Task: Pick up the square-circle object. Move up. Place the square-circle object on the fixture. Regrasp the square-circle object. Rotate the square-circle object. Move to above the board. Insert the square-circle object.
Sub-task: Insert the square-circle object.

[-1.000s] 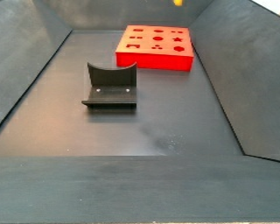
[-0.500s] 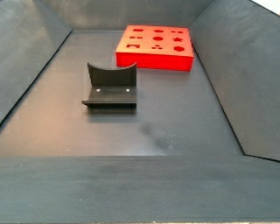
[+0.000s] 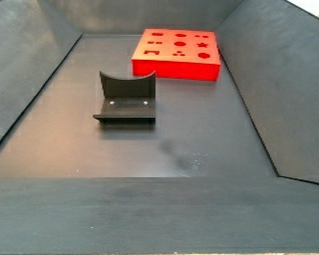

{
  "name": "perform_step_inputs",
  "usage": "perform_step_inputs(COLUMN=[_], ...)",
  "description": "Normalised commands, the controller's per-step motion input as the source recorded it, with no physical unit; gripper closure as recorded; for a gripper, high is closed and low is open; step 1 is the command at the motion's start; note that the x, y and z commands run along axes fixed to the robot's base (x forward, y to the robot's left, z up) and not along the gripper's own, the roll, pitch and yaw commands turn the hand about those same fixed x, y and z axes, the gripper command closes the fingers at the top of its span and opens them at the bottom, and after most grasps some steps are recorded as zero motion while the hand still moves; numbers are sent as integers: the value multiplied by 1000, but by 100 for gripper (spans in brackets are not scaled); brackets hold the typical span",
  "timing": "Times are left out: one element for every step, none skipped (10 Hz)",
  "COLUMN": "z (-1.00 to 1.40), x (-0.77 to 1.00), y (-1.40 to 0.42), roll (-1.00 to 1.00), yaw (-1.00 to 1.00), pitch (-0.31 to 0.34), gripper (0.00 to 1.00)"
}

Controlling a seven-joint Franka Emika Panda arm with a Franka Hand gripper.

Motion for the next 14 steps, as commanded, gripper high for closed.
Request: perform_step_inputs(z=[-160, -163, -240, -177, -220, -203, -71, -17, 0, 0, 6, 0, 0, -9], x=[0, 0, 0, -31, 0, 0, 0, 0, 0, 0, 0, 0, 0, 0], y=[0, 0, -89, -294, -260, -177, -126, -114, -117, -149, -180, -206, -177, -137], roll=[0, 0, -21, -9, -21, -19, 0, 0, 0, 0, 14, 10, 0, 0], yaw=[-1000, -1000, -991, -774, -849, -946, -980, -986, -983, -957, -926, -889, -909, -949], pitch=[-19, -19, -44, -43, -57, -49, -4, 0, 0, 0, 0, 0, 0, 0], gripper=[100, 100, 100, 100, 100, 100, 100, 100, 100, 100, 100, 100, 100, 100])
